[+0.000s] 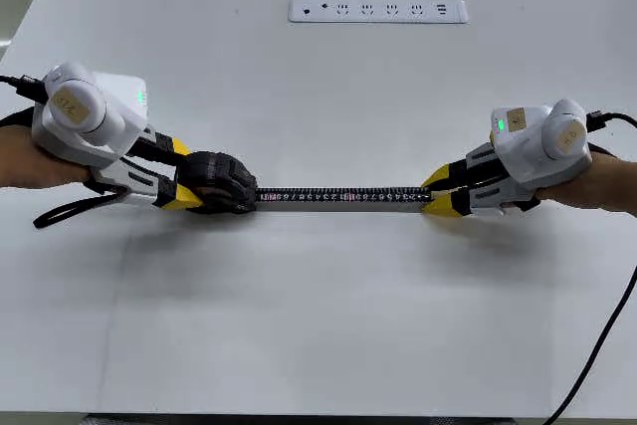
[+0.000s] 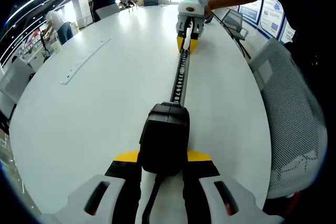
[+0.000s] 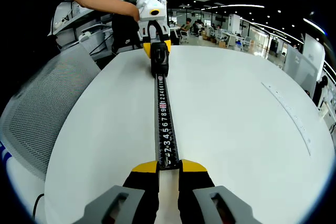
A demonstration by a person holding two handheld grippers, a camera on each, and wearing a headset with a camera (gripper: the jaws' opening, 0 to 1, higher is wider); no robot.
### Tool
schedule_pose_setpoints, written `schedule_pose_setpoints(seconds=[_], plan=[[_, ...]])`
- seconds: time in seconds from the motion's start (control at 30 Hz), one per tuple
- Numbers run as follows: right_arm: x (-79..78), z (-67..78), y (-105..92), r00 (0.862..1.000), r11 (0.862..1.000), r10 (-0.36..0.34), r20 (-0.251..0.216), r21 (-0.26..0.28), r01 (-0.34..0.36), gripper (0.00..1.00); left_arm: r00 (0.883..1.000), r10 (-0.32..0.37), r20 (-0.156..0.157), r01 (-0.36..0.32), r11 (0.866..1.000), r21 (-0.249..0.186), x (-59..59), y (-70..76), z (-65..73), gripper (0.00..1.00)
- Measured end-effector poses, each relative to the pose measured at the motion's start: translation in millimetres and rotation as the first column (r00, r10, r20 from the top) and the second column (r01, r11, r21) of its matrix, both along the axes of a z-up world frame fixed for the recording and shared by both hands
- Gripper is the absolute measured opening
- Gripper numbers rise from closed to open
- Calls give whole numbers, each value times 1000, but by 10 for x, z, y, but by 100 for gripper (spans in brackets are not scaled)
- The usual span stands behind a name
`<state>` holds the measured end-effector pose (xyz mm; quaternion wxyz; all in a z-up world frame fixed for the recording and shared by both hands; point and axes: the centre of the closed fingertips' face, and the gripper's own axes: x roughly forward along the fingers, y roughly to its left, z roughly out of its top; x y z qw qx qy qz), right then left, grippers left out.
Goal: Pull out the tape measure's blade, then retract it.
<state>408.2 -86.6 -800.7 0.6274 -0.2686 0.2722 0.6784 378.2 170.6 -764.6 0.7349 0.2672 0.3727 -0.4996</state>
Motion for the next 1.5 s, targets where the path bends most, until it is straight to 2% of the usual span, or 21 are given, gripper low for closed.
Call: schedule_pose_setpoints(seconds=[0.27, 0.77, 1.17, 1.4, 1.5], plan=[[20, 3, -102, 1000, 1000, -5, 1, -14, 5, 10, 1000, -2, -2, 2, 1000, 6, -4, -1, -1, 24], [-19, 12, -107, 1000, 1000, 14, -7, -26, -14, 12, 1000, -13, 0, 13, 1000, 18, -9, -3, 2, 25], [-12, 7, -109, 997, 995, 68, 35, -75, -65, 13, 1000, -30, 0, 30, 999, 31, -21, -36, -6, 26], [3, 25, -157, 997, 995, 63, 47, -84, -59, 14, 1000, -27, 4, 27, 999, 35, -18, -38, 1, 26], [21, 67, -194, 998, 996, 44, 50, -78, -40, 16, 999, -27, 16, 26, 999, 42, 4, -23, 6, 29]])
